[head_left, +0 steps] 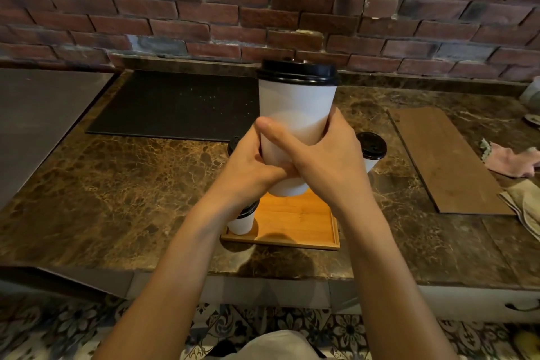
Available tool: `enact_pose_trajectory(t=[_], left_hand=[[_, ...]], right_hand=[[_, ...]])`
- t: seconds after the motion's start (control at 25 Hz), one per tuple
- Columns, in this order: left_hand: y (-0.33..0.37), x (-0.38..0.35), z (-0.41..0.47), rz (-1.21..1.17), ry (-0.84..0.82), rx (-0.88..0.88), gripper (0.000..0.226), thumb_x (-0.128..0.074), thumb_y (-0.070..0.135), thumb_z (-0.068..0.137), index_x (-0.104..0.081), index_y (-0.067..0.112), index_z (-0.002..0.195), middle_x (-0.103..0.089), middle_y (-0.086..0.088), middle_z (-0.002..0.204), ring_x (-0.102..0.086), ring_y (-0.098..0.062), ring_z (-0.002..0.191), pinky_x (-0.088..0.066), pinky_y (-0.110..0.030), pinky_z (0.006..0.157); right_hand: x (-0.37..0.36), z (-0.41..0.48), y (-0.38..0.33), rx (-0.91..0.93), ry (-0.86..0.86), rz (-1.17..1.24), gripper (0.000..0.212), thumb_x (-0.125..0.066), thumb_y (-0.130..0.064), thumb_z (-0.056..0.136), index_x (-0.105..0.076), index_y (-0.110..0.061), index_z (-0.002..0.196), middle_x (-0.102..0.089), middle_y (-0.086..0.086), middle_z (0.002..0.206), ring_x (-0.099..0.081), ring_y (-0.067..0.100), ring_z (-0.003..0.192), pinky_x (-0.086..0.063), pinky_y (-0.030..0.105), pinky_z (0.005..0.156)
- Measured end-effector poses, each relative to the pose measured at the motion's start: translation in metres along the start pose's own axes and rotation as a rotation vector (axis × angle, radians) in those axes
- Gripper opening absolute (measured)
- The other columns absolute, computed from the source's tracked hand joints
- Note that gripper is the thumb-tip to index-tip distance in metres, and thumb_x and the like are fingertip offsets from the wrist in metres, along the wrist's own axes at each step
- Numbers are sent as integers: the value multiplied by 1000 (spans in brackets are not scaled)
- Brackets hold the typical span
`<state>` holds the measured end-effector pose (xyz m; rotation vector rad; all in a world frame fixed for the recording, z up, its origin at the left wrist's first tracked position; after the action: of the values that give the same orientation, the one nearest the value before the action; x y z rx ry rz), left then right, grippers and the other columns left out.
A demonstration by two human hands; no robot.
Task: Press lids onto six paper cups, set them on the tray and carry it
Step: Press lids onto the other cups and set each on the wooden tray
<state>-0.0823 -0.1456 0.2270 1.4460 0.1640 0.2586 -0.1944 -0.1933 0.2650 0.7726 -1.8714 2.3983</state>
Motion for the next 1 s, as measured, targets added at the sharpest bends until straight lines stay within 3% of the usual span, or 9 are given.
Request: enact_pose_trajectory(t=[0.12, 0.24, 0.32, 0.44, 0.52, 0.64, 0.8, 0.88, 1.0], left_hand=[[0, -1, 1, 41, 7, -2, 62, -73, 13, 62, -51, 16, 120, -65, 6, 105, -66, -1, 93, -51, -14, 71], [0, 1, 3, 71, -27, 12, 63, -80, 8, 66, -52, 13, 121, -66, 2, 107, -66, -4, 94, -51, -15, 72], [2, 3, 3, 44, -47, 9, 61, -80, 3, 67, -53, 12, 121, -66, 0, 107, -66, -7, 95, -51, -15, 73], [9, 4, 3, 10, -66, -10, 59, -84, 17, 59, -56, 20, 111, -68, 2, 102, -67, -9, 94, -52, -17, 73], [13, 6, 3, 18, -96, -11, 57, -86, 18, 57, -58, 22, 106, -68, 3, 97, -67, -12, 94, -54, -21, 74], [16, 12, 4, -43, -183, 24, 55, -79, 24, 62, -58, 19, 113, -69, 2, 102, -65, -17, 102, -55, -31, 81], [20, 16, 2, -142, -299, 41, 45, -74, 27, 65, -64, 38, 108, -69, 7, 107, -64, -13, 105, -53, -23, 80], [19, 15, 1, -154, -319, 27, 47, -75, 22, 66, -64, 40, 109, -68, 6, 111, -63, -15, 109, -52, -23, 83], [14, 13, 1, -144, -325, 17, 50, -76, 22, 67, -64, 44, 110, -67, 5, 114, -61, -16, 112, -51, -25, 89]], right_hand=[[2, 2, 3, -11, 6, -2, 87, -70, -75, 53, -52, -25, 121, -60, -13, 107, -61, 6, 99, -58, 30, 78], [5, 5, 3, -4, 5, -19, 78, -73, -73, 54, -55, -28, 115, -61, -16, 101, -61, 3, 94, -55, 25, 72], [7, 6, 0, 16, -5, -23, 75, -72, -74, 53, -55, -31, 112, -62, -17, 99, -62, 3, 93, -57, 28, 74], [9, 7, -4, 47, -15, -5, 77, -70, -76, 50, -59, -30, 112, -65, -14, 101, -63, 6, 96, -59, 34, 78], [11, 8, -6, 73, -38, 22, 76, -71, -75, 51, -60, -31, 112, -67, -14, 101, -64, 4, 95, -60, 29, 76], [15, 12, -6, 87, -117, 90, 60, -76, -67, 58, -62, -35, 107, -69, -17, 96, -66, -2, 92, -57, 18, 70], [21, 18, -4, 66, -311, 249, 41, -77, -45, 70, -65, -31, 107, -73, -14, 99, -69, 2, 93, -53, 13, 68], [22, 18, -2, 68, -382, 285, 44, -78, -41, 71, -65, -26, 111, -74, -11, 102, -71, 6, 95, -54, 16, 69], [19, 19, 8, 44, -449, 312, 50, -76, -34, 73, -62, -20, 119, -73, -3, 109, -69, 14, 102, -58, 31, 82]])
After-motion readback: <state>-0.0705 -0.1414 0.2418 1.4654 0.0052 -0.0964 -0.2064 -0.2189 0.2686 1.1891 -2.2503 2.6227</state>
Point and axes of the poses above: each hand's wrist, its own z-axis towards the middle knuckle, its own x-axis out of the back of the hand, y = z × x, the point moved 2 cm from there along z, towards the middle knuckle
